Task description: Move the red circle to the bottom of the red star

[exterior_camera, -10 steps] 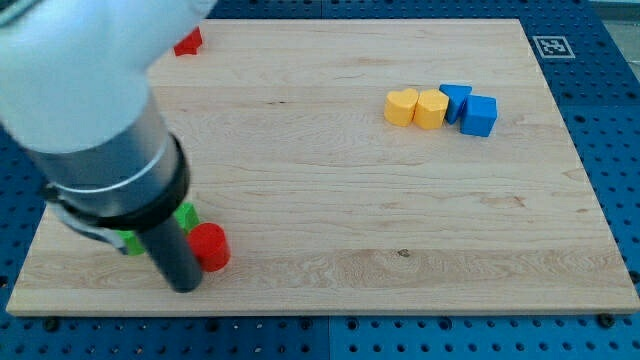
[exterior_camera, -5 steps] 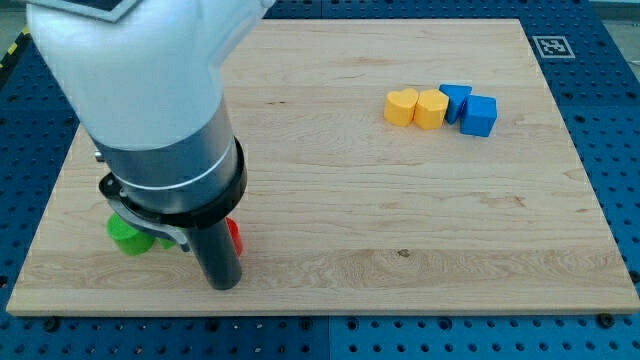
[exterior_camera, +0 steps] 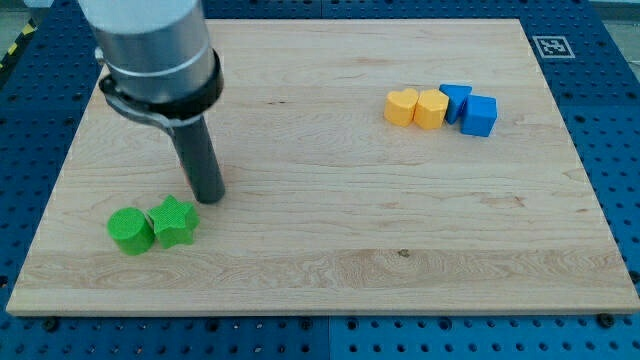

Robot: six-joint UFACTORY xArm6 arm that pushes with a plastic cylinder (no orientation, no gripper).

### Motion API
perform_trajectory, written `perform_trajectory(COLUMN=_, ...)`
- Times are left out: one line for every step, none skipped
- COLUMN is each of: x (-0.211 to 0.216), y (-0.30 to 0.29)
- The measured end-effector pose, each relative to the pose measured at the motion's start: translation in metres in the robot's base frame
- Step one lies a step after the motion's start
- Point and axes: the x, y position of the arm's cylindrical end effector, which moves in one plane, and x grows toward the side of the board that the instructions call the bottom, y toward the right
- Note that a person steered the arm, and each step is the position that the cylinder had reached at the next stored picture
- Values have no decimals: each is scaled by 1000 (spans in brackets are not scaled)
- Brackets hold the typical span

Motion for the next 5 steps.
perform_trajectory(x=-41, y=-16)
perform_trajectory(x=-84, y=-27)
perform_trajectory(x=-128, y=-36)
perform_trajectory(x=-146, y=-40)
perform_trajectory(x=-135, y=-43)
